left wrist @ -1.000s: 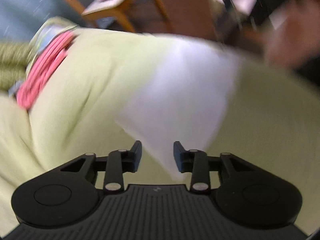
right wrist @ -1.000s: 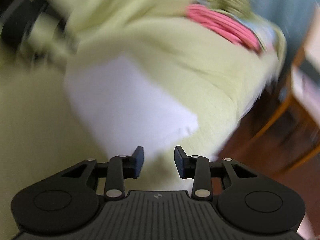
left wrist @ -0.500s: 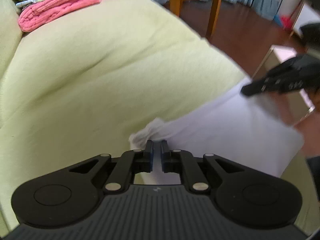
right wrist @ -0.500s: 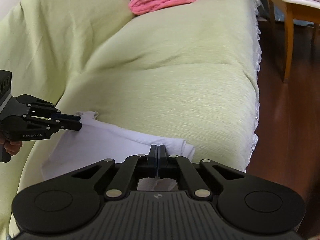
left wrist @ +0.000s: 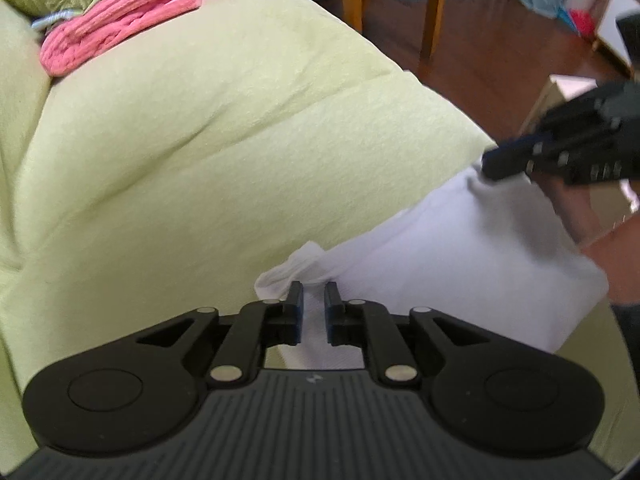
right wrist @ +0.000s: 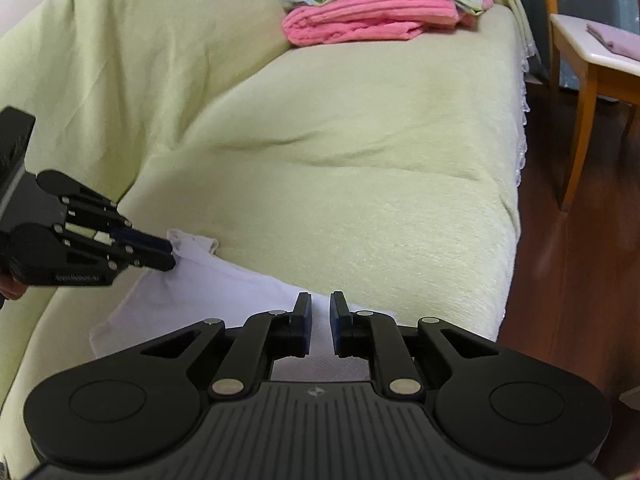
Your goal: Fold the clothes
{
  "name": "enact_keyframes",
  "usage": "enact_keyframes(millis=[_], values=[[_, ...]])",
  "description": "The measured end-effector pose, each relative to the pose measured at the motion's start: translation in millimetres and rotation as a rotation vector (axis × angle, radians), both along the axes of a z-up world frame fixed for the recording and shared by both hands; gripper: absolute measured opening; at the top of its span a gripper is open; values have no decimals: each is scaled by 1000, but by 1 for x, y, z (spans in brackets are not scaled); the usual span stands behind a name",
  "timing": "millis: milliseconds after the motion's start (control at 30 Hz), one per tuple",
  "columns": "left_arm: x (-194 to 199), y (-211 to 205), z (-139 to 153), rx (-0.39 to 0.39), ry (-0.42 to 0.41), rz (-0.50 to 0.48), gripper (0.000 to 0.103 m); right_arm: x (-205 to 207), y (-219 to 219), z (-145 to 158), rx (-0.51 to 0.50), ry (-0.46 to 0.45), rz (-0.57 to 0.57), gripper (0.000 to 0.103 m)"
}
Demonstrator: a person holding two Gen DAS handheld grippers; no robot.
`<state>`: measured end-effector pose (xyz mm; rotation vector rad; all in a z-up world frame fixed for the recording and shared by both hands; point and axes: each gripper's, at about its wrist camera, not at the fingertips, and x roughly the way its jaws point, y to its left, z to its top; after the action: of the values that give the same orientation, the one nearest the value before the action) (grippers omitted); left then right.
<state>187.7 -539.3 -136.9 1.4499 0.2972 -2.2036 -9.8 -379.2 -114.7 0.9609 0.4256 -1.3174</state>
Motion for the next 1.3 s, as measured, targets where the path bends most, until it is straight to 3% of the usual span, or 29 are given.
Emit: enact_keyframes(millis=[100,200,267,400,500,567,600,667,867,967,1100,1300], values=[[5,-4,-6,26,15,34,11,3,1,-16,53,34,6,15],[22,5,17,-26,27,46,15,18,26,5,13,120,47,17],[39,26,34,-133,-8,7,33,27,43,19,-13,177,75,23],[62,99,37,-346,-202,-245,34,49,80,47,-66,298,139,47],[69,160,12,-459,-313,-502,42,91,124,47,-90,454,259,58],[71,187,-9,-530,-357,-627,43,120,146,37,-91,561,340,59],[71,192,-14,-528,-354,-638,43,130,152,31,-75,582,364,59],[67,181,-11,-445,-304,-539,42,134,156,27,-40,527,349,59],[72,92,34,-87,-53,-97,42,64,138,37,53,107,79,61],[78,38,38,98,63,72,42,11,121,28,90,-146,-94,63],[76,-14,12,261,131,205,41,-42,94,0,101,-381,-266,63],[72,-54,-13,372,195,260,40,-72,62,-40,112,-495,-319,64]])
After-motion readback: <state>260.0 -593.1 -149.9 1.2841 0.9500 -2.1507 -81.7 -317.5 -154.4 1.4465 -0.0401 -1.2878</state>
